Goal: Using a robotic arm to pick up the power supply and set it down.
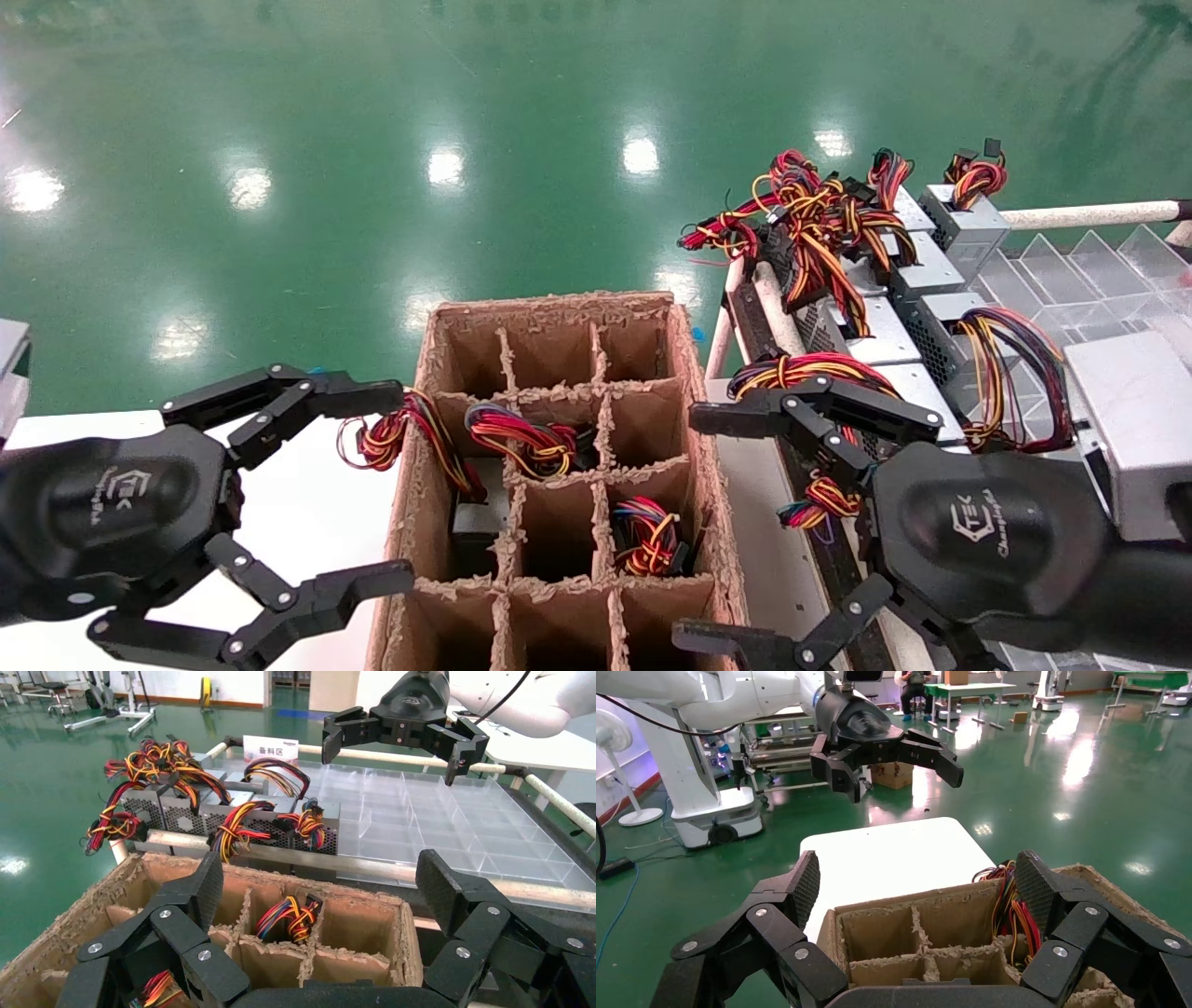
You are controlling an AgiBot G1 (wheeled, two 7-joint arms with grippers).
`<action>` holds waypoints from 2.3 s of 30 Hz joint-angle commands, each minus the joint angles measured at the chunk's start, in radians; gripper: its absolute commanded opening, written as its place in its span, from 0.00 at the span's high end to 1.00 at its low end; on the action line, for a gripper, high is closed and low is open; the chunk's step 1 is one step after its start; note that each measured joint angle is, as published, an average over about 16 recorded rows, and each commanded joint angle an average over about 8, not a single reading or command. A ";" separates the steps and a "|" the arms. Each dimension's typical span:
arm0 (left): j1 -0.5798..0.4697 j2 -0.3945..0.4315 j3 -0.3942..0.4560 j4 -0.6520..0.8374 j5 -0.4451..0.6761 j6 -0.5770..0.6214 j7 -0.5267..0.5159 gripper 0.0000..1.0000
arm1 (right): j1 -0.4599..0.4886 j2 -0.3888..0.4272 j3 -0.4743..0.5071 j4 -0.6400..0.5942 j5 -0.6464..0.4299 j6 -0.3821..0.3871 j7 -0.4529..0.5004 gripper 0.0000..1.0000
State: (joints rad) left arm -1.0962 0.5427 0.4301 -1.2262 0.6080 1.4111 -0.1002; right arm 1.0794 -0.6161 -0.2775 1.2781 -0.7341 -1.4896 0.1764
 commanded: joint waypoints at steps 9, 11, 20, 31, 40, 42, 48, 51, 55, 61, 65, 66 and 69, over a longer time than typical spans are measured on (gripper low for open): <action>0.000 0.000 0.000 0.000 0.000 0.000 0.000 1.00 | 0.080 -0.085 -0.036 -0.075 -0.114 0.025 -0.100 0.00; 0.000 0.000 0.000 0.000 0.000 0.000 0.000 1.00 | 0.132 -0.132 -0.075 -0.118 -0.193 0.026 -0.131 0.00; 0.000 0.000 0.000 0.000 0.000 0.000 0.000 1.00 | 0.375 -0.387 -0.231 -0.460 -0.442 -0.017 -0.284 0.10; 0.000 0.000 0.000 0.000 0.000 0.000 0.000 1.00 | 0.530 -0.599 -0.287 -0.903 -0.550 0.070 -0.519 1.00; 0.000 0.000 0.000 0.000 0.000 0.000 0.000 1.00 | 0.579 -0.677 -0.299 -1.072 -0.585 0.176 -0.611 1.00; 0.000 0.000 0.000 0.000 0.000 0.000 0.000 1.00 | 0.586 -0.683 -0.298 -1.093 -0.583 0.171 -0.623 1.00; 0.000 0.000 0.000 0.000 0.000 0.000 0.000 1.00 | 0.597 -0.696 -0.297 -1.142 -0.580 0.152 -0.654 1.00; 0.000 0.000 0.000 0.000 0.000 0.000 0.000 1.00 | 0.600 -0.704 -0.298 -1.160 -0.581 0.145 -0.667 1.00; 0.000 0.000 0.000 0.000 0.000 0.000 0.000 1.00 | 0.604 -0.713 -0.303 -1.174 -0.585 0.136 -0.682 1.00; 0.000 0.000 0.000 0.000 0.000 0.000 0.000 1.00 | 0.612 -0.714 -0.312 -1.187 -0.594 0.115 -0.697 1.00; 0.000 0.000 0.000 0.000 0.000 0.000 0.000 1.00 | 0.618 -0.711 -0.318 -1.196 -0.601 0.099 -0.702 1.00; 0.000 0.000 0.000 0.000 0.000 0.000 0.000 1.00 | 0.620 -0.711 -0.320 -1.198 -0.603 0.094 -0.703 1.00; 0.000 0.000 0.000 0.000 0.000 0.000 0.000 1.00 | 0.625 -0.711 -0.323 -1.203 -0.606 0.076 -0.704 1.00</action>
State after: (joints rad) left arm -1.0962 0.5427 0.4301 -1.2262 0.6080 1.4111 -0.1002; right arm 1.7045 -1.3270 -0.6002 0.0762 -1.3396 -1.4125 -0.5277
